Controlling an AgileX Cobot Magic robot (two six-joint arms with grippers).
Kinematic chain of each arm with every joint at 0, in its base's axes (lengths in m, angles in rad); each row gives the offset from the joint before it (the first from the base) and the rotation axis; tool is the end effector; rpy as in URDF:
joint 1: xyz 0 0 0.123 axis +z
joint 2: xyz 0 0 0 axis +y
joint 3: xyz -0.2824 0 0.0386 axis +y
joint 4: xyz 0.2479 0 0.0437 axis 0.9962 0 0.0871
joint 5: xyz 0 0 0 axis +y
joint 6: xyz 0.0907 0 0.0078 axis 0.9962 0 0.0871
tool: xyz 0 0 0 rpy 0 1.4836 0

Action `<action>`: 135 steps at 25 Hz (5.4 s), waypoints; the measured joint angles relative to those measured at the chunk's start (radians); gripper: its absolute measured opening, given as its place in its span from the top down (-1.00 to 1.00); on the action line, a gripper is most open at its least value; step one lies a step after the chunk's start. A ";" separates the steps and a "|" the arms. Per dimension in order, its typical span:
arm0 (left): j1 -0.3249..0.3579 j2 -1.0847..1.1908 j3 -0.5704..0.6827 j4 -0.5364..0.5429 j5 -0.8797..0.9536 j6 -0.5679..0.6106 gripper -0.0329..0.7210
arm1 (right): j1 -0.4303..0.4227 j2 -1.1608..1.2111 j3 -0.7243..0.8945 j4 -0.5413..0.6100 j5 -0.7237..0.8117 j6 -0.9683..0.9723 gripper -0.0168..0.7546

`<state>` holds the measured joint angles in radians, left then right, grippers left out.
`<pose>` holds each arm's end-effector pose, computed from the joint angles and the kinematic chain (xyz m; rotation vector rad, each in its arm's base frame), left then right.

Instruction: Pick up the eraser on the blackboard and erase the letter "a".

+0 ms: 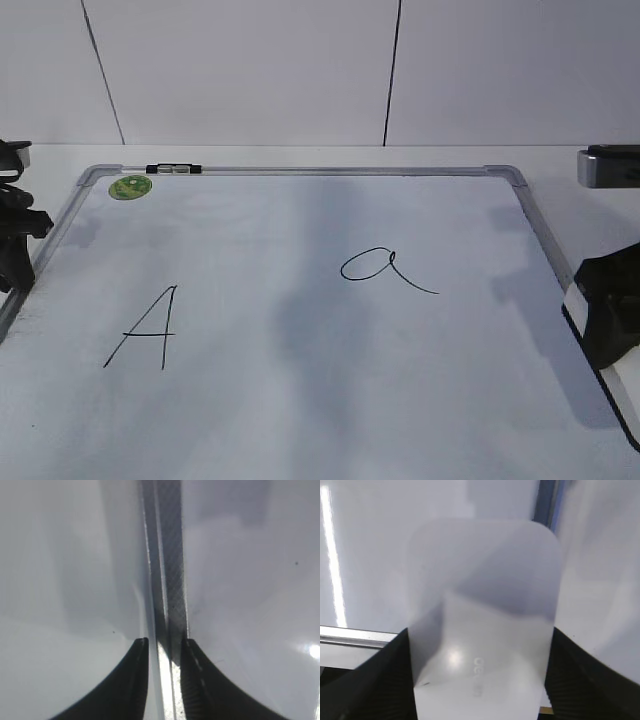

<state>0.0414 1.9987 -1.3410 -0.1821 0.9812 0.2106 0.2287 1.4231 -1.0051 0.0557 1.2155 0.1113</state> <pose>0.3777 0.0019 0.1570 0.1071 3.0932 -0.2305 0.2357 0.0597 0.2564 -0.1541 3.1213 0.0873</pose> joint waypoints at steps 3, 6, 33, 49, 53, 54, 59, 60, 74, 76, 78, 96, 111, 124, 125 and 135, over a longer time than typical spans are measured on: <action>0.000 0.000 0.000 -0.014 0.000 0.012 0.34 | 0.000 0.000 0.000 0.000 0.000 0.000 -0.55; 0.000 0.000 0.000 -0.019 0.000 0.016 0.33 | 0.000 0.000 0.000 0.000 0.000 0.000 -0.55; 0.008 0.023 -0.013 -0.038 0.003 0.010 0.83 | 0.000 0.000 0.000 0.000 0.000 0.000 -0.55; 0.008 0.023 -0.013 -0.036 0.005 0.008 0.83 | 0.002 0.012 -0.052 0.003 -0.029 -0.027 -0.55; 0.008 0.023 -0.014 -0.035 0.005 0.008 0.83 | 0.049 0.095 -0.159 -0.020 -0.029 -0.027 -0.55; 0.008 0.023 -0.014 -0.035 0.007 0.008 0.83 | 0.069 0.122 -0.186 -0.024 -0.029 -0.027 -0.55; 0.008 0.023 -0.014 -0.035 0.009 0.008 0.83 | 0.152 0.308 -0.371 -0.026 -0.025 -0.027 -0.55; 0.008 0.023 -0.014 -0.035 0.009 0.008 0.83 | 0.161 0.351 -0.415 -0.026 -0.023 -0.027 -0.55; 0.008 0.023 -0.014 -0.035 0.011 0.008 0.82 | 0.178 0.754 -0.802 -0.033 0.001 -0.027 -0.55; 0.008 0.023 -0.014 -0.035 0.011 0.008 0.82 | 0.178 0.777 -0.816 -0.033 0.001 -0.027 -0.55; 0.008 0.023 -0.014 -0.035 0.011 0.008 0.82 | 0.178 0.799 -0.832 -0.033 0.004 -0.027 -0.55; 0.008 0.023 -0.014 -0.031 0.012 0.008 0.82 | 0.329 0.823 -0.867 0.008 0.013 -0.085 -0.55; 0.008 0.023 -0.014 -0.035 0.012 0.008 0.82 | 0.205 0.825 -0.869 -0.043 0.008 -0.034 -0.55; 0.008 0.023 -0.014 -0.035 0.012 0.008 0.82 | 0.131 0.776 -0.781 -0.056 -0.034 -0.053 -0.55; 0.008 0.023 -0.014 -0.035 0.012 0.008 0.81 | 0.137 0.762 -0.761 -0.056 -0.036 -0.054 -0.55; 0.008 0.023 -0.014 -0.035 0.012 0.008 0.81 | 0.303 0.710 -0.671 -0.056 -0.014 -0.075 -0.55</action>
<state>0.0490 2.0219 -1.3552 -0.2169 0.9935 0.2184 0.5314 2.1334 -1.6765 0.0000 1.2018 0.0368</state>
